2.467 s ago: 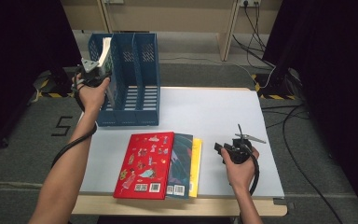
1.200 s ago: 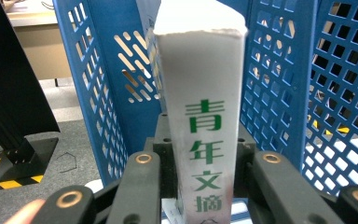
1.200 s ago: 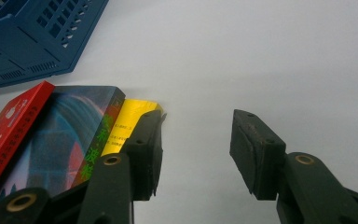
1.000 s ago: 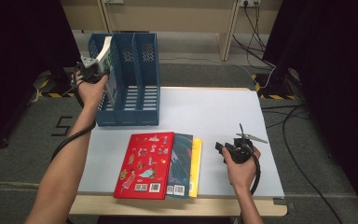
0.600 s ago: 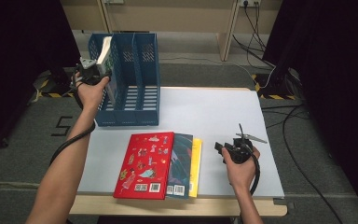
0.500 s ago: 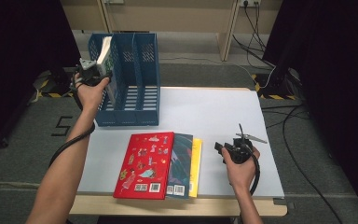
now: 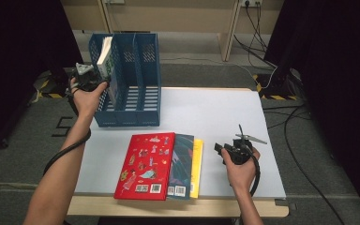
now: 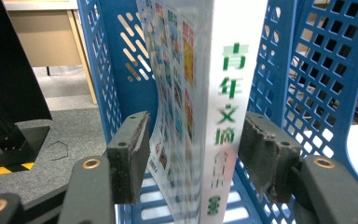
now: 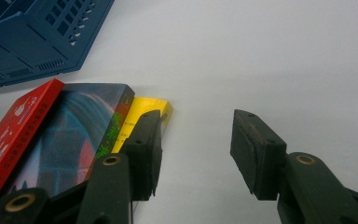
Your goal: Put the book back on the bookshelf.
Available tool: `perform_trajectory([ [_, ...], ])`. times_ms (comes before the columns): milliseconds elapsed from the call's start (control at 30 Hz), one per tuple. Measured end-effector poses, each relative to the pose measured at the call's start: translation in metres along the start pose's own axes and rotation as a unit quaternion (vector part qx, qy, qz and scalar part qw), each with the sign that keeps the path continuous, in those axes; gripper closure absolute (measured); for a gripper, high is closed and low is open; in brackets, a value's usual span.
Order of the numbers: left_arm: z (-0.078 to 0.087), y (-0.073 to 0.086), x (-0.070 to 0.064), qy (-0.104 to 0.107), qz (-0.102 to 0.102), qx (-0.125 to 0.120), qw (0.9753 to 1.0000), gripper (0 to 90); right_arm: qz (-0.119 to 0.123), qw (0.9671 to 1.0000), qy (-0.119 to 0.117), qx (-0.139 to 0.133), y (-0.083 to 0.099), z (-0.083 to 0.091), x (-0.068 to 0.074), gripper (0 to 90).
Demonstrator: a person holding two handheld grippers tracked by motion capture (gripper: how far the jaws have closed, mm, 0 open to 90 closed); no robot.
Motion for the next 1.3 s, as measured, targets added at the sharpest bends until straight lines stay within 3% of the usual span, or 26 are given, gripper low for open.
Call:
perform_trajectory([
  [567, 0.031, 0.02, -0.009, 0.015, 0.009, 0.004, 0.9998, 41.6, 0.0, 1.0, -0.006, -0.001, -0.001, 0.003, 0.007, 53.5],
  [967, 0.058, 0.045, -0.022, 0.042, 0.011, 0.007, 0.999, 41.3, -0.002, 0.9999, -0.013, 0.004, -0.003, 0.005, 0.017, 53.1],
  [1300, 0.08, 0.088, -0.046, 0.077, 0.006, 0.041, 0.9962, 41.3, 0.016, 0.9994, -0.023, 0.022, -0.01, 0.002, 0.04, 51.9],
])
Point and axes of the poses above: each handheld gripper's, and its own axes: z roughly backward along the jaws, y roughly out of its underside, x roughly to its left, the point moved 8 cm from there along -z, roughly forward along the jaws, and after that the axes turned 12 degrees about y, right-handed, at the moved point
